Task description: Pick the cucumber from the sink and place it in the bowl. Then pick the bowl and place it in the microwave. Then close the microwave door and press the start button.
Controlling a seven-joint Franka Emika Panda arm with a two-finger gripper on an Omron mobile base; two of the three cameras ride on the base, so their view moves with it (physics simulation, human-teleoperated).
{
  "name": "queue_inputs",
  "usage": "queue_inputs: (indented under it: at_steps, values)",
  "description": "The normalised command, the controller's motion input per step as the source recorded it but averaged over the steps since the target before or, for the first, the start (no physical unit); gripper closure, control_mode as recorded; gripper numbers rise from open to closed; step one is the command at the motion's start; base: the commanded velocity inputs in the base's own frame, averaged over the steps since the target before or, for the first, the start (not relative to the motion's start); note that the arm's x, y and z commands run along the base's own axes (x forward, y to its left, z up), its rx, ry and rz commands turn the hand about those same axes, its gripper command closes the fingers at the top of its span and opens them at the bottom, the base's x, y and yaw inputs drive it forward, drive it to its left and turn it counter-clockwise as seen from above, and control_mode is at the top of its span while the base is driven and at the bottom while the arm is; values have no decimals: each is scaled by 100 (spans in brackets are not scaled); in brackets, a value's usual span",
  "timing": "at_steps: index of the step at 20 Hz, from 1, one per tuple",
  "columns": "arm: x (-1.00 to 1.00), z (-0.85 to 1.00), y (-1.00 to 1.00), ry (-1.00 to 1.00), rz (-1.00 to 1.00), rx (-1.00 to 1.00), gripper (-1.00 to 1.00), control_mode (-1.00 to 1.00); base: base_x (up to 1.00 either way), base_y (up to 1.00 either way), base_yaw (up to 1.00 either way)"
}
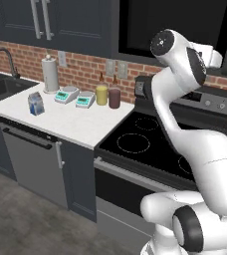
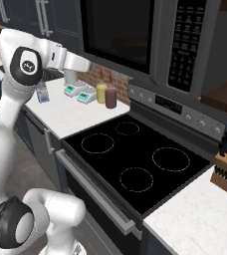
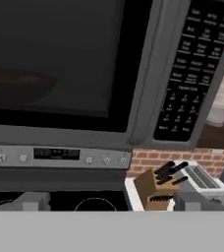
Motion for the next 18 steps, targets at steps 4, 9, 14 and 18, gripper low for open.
queue_inputs:
  at_steps: [4, 9, 14, 18]
  values:
    - [-80, -5, 0, -10, 2, 0, 100, -100, 0, 0, 0]
    - [-60, -1, 0, -14, 2, 0, 100, -100, 0, 0, 0]
    - [-48, -8, -1, -14, 2, -5, 100, -100, 0, 0, 0]
    - [-26, -11, -16, -8, 2, -2, 100, -100, 0, 0, 0]
